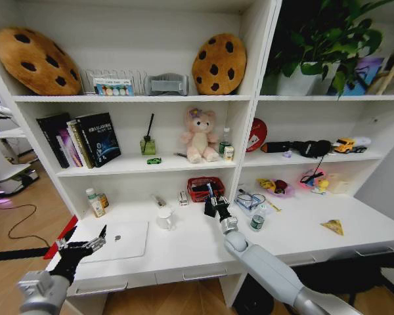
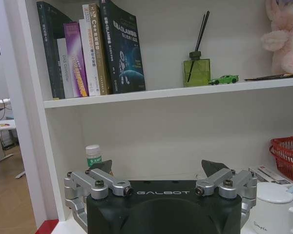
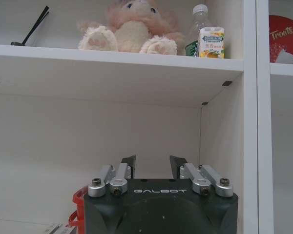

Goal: Organize the objects on the table.

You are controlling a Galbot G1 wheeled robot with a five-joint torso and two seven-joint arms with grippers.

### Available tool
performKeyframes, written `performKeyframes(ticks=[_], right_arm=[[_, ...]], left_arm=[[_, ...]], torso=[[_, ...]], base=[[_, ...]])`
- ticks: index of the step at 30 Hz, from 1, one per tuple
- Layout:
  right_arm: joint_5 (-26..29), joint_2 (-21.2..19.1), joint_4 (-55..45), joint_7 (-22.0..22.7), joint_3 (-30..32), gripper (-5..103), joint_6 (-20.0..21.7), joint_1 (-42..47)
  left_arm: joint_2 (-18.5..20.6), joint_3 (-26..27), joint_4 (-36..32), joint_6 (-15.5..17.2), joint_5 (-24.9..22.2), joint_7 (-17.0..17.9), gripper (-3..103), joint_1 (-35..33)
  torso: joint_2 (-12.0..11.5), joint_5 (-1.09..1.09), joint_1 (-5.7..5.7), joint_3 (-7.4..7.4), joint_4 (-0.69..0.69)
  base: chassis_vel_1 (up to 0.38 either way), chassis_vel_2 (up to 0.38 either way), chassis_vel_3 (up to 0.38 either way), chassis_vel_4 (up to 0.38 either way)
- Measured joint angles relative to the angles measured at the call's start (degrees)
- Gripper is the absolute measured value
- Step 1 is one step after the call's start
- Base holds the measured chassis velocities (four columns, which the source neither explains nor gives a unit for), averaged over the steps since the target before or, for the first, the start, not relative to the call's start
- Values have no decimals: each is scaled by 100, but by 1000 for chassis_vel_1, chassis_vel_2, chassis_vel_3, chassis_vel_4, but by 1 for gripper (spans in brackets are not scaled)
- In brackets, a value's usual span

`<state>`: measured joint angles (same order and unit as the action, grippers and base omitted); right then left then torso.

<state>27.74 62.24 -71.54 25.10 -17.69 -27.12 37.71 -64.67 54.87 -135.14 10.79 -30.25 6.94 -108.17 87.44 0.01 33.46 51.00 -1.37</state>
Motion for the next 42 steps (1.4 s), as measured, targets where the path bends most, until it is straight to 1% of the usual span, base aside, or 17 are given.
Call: performKeyframes(ticks=[2,3,5,7,11,14,16,17,19,21,22,23,25,33,36,38,42], right_arm=[[-1,4,3,3,0,45,-3,-4],[-3,-26,-31,14,0,56,-3,-2],[-3,-44,-55,24,1,56,-3,2],[4,-151,-268,63,44,67,63,51],[18,-306,-644,94,169,78,247,127],[272,-692,-1474,133,371,94,972,339],[459,-809,-1724,117,389,97,1237,440],[459,-809,-1724,117,389,97,1237,440],[1194,-1088,-2520,140,399,100,1951,739],[1353,-1143,-2681,152,408,100,2087,806],[1908,-1310,-3257,245,475,100,2598,1037],[1908,-1310,-3257,245,475,100,2598,1037],[2271,-1448,-3588,475,519,100,3179,1183],[3235,-1269,-3341,397,511,100,3706,915],[3057,-1243,-3295,439,508,100,3648,865],[2244,-1394,-3539,616,734,100,3487,1156],[1636,-1638,-3897,692,1115,100,3445,1617]], left_arm=[[0,0,0,0,0,0,100,0],[0,0,0,0,0,0,100,0],[0,0,0,0,0,0,100,0],[0,0,0,0,0,0,100,0],[0,0,0,0,0,0,100,0],[0,0,0,0,0,0,100,0],[0,0,0,0,0,0,100,0],[0,0,0,0,0,0,100,0],[0,0,0,0,0,0,100,0],[0,0,0,0,0,0,100,0],[0,0,0,0,0,0,100,1],[0,0,0,0,0,0,100,1],[0,0,0,0,0,0,100,0],[0,0,0,0,0,0,100,0],[0,0,0,0,0,0,100,0],[0,0,0,0,0,0,100,0],[0,0,0,0,0,0,100,0]], torso=[[0,0,0,0,1],[0,-1,0,0,1],[0,-1,0,0,1],[0,0,0,0,0],[0,0,0,0,0],[0,-2,0,0,1],[0,-1,0,0,0],[0,-1,0,0,0],[0,0,0,0,-1],[0,0,0,0,0],[0,1,0,-1,0],[0,1,0,-1,0],[1,-2,-1,-1,-1],[0,-1,-1,0,2],[0,-1,0,0,3],[0,0,0,0,3],[0,0,0,0,1]], base=[[0,0,0,0],[0,0,0,0],[0,0,0,0],[0,0,0,0],[0,0,0,0],[0,0,0,0],[0,0,0,0],[0,0,0,0],[0,0,0,0],[0,0,0,0],[0,0,0,0],[0,0,0,0],[0,0,0,0],[0,0,0,0],[0,0,0,0],[0,0,0,0],[0,0,0,0]])
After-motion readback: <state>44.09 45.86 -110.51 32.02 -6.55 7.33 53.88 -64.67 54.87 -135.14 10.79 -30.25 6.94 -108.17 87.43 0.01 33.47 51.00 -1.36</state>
